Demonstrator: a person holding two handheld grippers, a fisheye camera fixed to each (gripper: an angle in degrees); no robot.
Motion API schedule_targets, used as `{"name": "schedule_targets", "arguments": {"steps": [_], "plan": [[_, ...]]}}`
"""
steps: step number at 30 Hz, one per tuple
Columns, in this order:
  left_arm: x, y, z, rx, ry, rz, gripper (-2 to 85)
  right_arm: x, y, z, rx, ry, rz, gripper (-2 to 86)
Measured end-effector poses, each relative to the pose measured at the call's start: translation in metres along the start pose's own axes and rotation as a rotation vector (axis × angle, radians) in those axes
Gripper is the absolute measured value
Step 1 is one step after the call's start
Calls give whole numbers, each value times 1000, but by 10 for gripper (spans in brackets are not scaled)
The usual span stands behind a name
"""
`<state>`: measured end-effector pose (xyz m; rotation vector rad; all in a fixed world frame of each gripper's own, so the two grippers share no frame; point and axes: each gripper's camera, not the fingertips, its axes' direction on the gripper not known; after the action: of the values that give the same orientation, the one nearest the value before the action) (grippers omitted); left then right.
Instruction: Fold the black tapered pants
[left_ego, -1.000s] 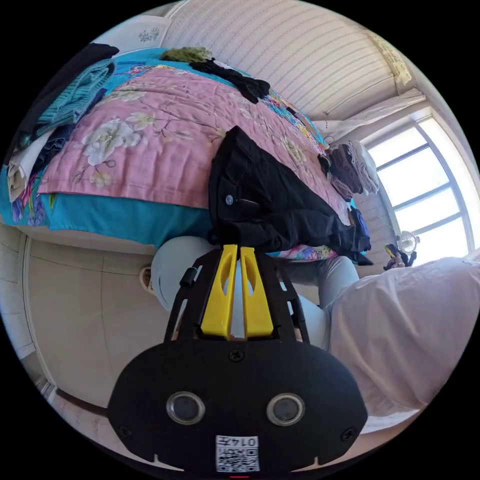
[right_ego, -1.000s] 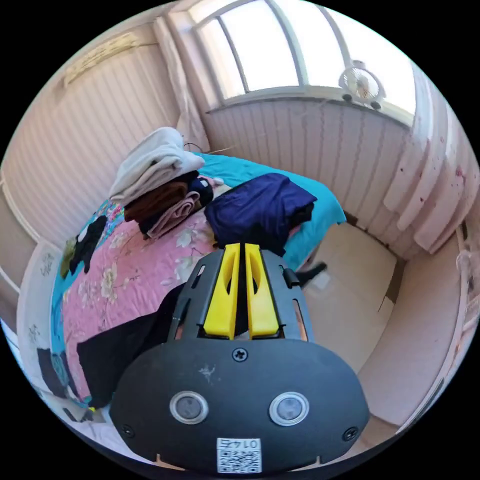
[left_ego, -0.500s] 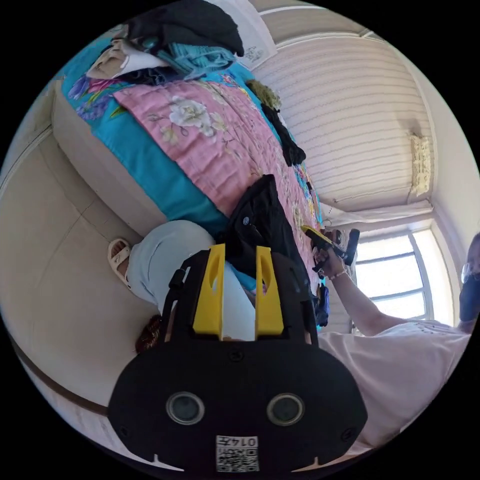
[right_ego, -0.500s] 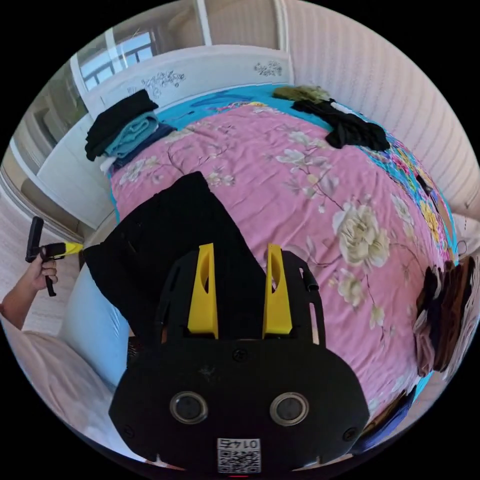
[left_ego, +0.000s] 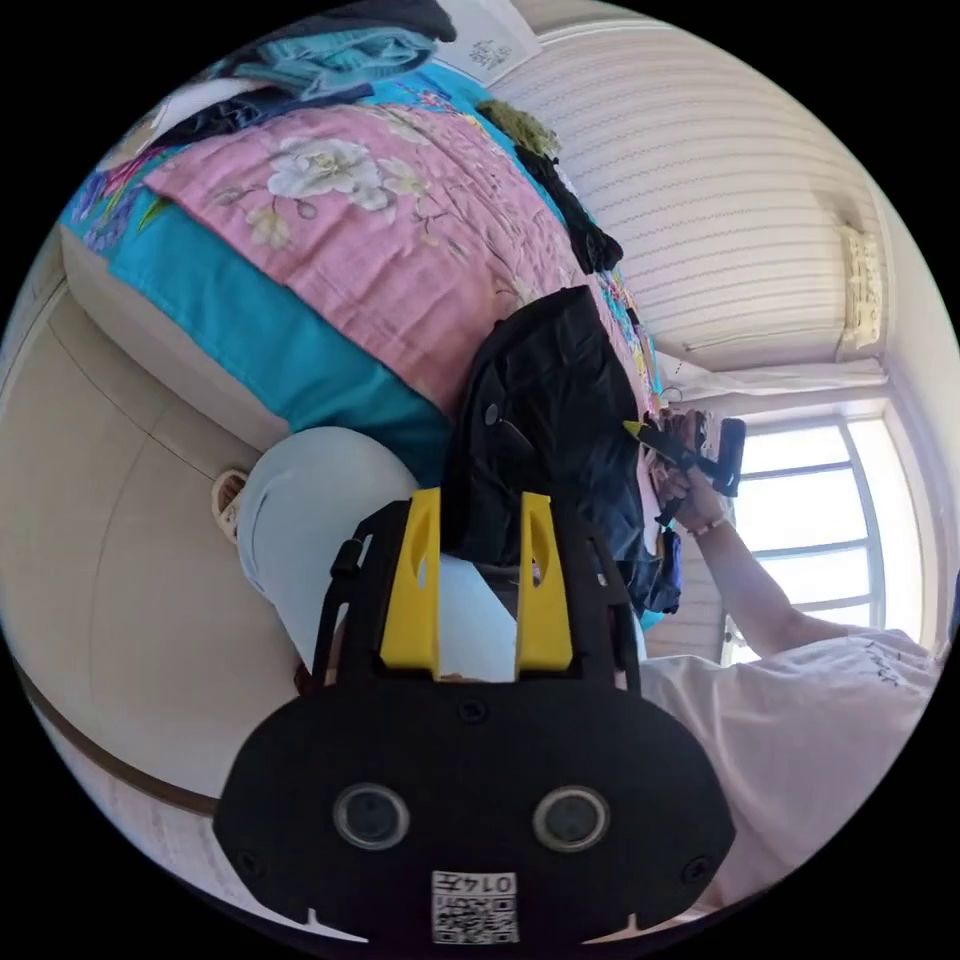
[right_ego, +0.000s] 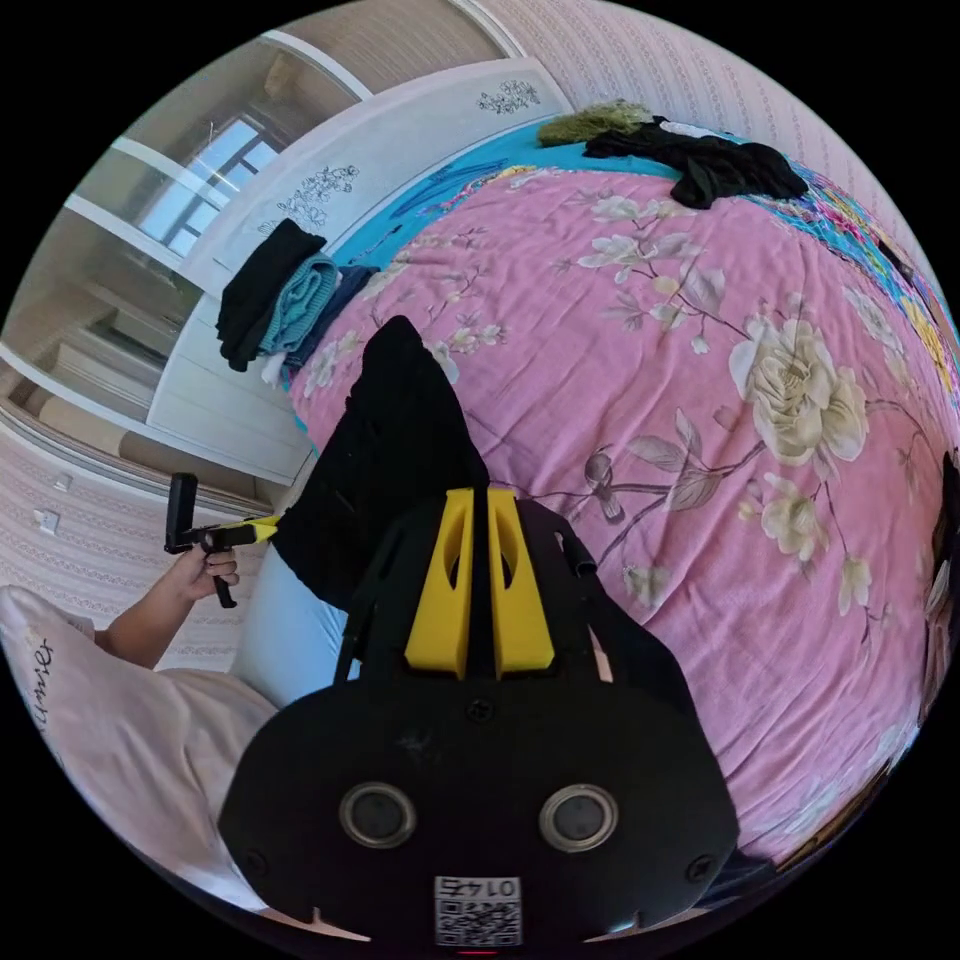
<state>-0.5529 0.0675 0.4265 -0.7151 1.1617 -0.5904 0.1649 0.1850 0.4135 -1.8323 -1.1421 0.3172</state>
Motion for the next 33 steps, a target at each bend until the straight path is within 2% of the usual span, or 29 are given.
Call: {"name": "schedule_targets", "arguments": {"steps": [6, 8, 10, 13, 15, 17, 18, 20, 23, 25, 27, 29, 30, 32, 33], "plan": [[15, 10, 10, -44, -129, 43, 122, -26, 2, -8, -10, 64, -62, 2], [21, 11, 17, -82, -235, 96, 83, -32, 5, -11, -1, 77, -70, 1], [25, 10, 15, -109, -220, 110, 45, -35, 10, -19, 33, 59, -59, 0], [52, 15, -3, -89, -113, 186, 2, -46, 25, -47, 123, 29, -64, -3], [92, 22, -19, -72, -8, 339, -4, -55, 38, -76, 187, 45, -96, -4], [163, 37, -43, -23, 152, 589, -7, -58, 64, -133, 343, 77, -90, -5], [178, 41, -48, -1, 189, 637, -7, -57, 71, -149, 392, 88, -79, -5], [232, 49, -66, 59, 425, 787, -8, -51, 101, -220, 606, 129, -35, -4], [272, 35, -101, 149, 738, 898, -9, -58, 112, -315, 840, 176, -34, -3], [281, 22, -131, 214, 839, 936, -9, -81, 91, -361, 890, 252, -88, -2], [275, 18, -163, 302, 881, 976, -9, -108, 52, -391, 869, 178, -213, -1], [235, 16, -210, 454, 876, 981, -9, -146, -26, -390, 687, -30, -386, -1], [220, 15, -221, 501, 842, 959, -8, -157, -46, -381, 641, -52, -424, -1], [145, 12, -250, 662, 552, 783, -7, -197, -119, -314, 491, -55, -509, -1], [127, 11, -251, 683, 462, 736, -6, -206, -136, -290, 446, -43, -524, -1]]}}
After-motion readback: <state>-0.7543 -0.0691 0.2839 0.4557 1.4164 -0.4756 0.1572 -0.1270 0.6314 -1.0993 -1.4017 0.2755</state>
